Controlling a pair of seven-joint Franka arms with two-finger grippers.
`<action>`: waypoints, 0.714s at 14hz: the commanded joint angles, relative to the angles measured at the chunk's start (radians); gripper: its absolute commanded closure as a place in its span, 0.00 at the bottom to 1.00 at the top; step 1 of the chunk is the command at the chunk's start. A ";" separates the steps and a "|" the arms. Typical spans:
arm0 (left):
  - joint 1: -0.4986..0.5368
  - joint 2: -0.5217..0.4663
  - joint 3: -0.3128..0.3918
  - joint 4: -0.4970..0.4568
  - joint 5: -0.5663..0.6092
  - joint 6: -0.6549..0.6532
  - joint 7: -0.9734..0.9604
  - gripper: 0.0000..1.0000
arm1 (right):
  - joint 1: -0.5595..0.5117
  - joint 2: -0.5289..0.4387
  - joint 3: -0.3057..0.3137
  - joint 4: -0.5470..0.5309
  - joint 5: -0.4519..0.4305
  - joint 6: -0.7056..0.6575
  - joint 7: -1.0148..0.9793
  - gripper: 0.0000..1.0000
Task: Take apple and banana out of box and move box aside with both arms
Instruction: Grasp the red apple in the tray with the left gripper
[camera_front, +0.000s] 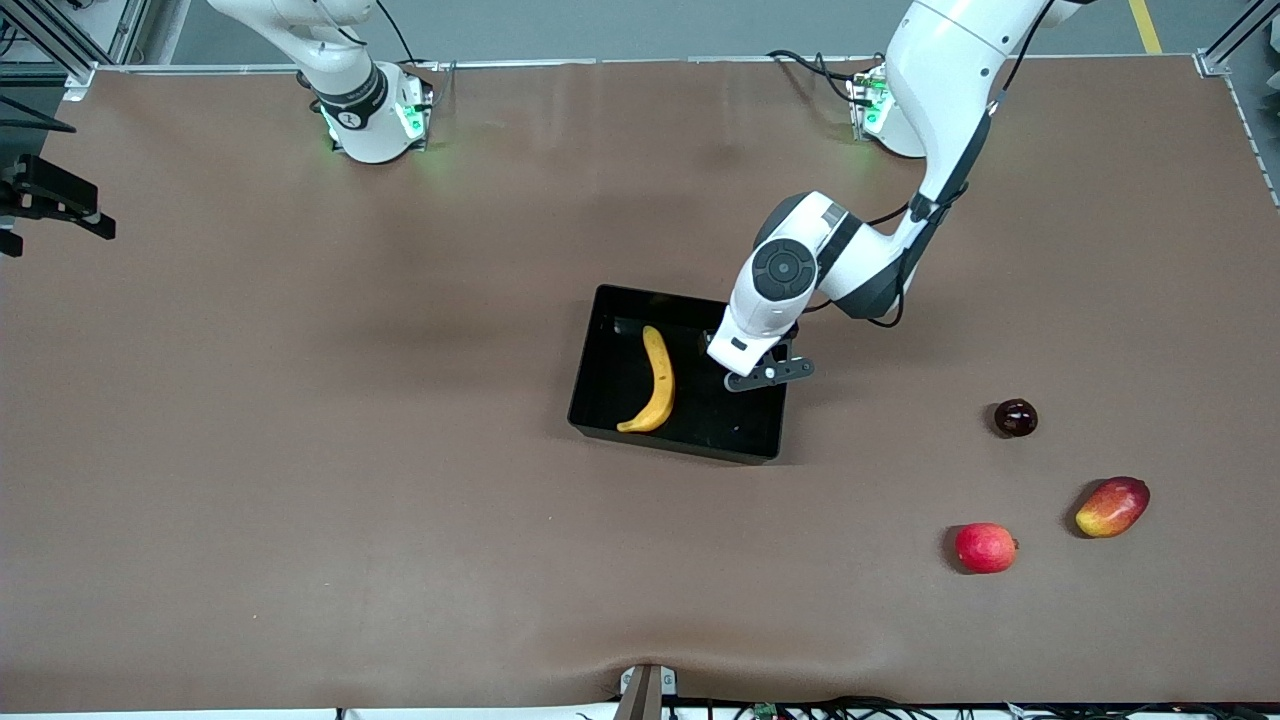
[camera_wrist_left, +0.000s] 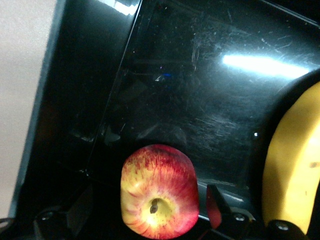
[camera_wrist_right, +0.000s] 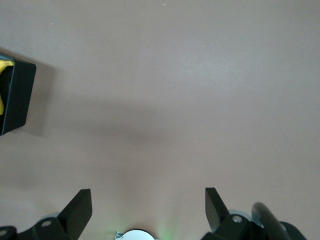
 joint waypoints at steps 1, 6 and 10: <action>-0.013 0.021 0.001 0.002 0.023 0.022 -0.054 0.00 | -0.014 -0.016 0.007 -0.012 0.017 -0.004 0.012 0.00; -0.013 0.029 0.001 0.040 0.023 0.022 -0.045 0.96 | -0.014 -0.016 0.007 -0.012 0.017 -0.003 0.012 0.00; 0.009 -0.016 0.004 0.196 0.025 -0.090 -0.044 1.00 | -0.014 -0.016 0.007 -0.012 0.019 -0.003 0.012 0.00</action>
